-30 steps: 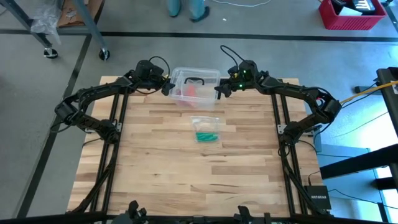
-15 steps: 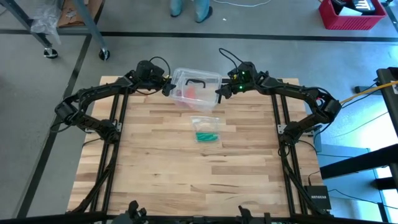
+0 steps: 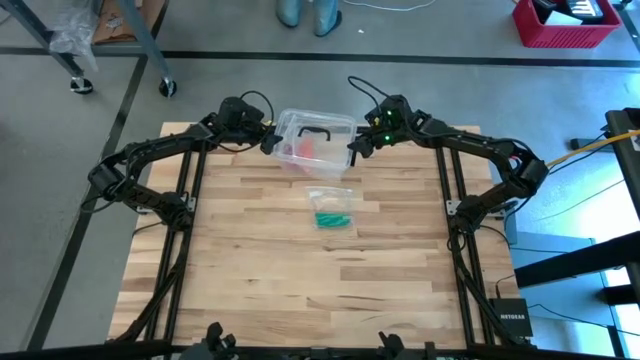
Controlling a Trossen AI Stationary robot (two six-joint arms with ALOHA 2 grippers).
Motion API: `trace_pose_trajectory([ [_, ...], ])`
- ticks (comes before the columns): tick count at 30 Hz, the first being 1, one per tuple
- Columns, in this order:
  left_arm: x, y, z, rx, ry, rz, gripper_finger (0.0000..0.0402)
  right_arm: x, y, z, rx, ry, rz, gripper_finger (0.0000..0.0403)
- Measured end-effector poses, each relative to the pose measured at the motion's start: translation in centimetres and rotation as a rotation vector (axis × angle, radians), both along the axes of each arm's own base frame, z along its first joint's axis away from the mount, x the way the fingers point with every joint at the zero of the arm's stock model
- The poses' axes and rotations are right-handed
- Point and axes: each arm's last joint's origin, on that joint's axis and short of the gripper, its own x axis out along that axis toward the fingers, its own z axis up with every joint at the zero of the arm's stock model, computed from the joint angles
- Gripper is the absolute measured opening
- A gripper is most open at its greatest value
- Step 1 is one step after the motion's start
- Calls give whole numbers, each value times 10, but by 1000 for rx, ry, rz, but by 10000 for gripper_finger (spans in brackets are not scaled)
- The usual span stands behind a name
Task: Roll bandage
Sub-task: Open the transparent bin
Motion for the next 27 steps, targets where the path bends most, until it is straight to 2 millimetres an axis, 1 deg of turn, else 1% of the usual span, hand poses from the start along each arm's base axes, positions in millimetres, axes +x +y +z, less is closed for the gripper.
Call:
trace_pose_trajectory([
  [3,0,0,0,0,0,0,214,1,-1,-2,-3,1,-2,279],
  [9,-1,0,0,-1,8,8,214,6,-4,8,-58,-111,37,279],
  [15,-1,0,0,3,11,10,214,8,-5,13,-102,-157,51,279],
  [18,-1,0,-1,4,13,9,214,14,-1,17,-143,-187,51,279],
  [22,-2,1,-1,15,25,12,214,24,10,22,-210,-214,68,279],
  [27,-1,1,0,33,19,-5,214,30,18,22,-268,-198,86,279],
])
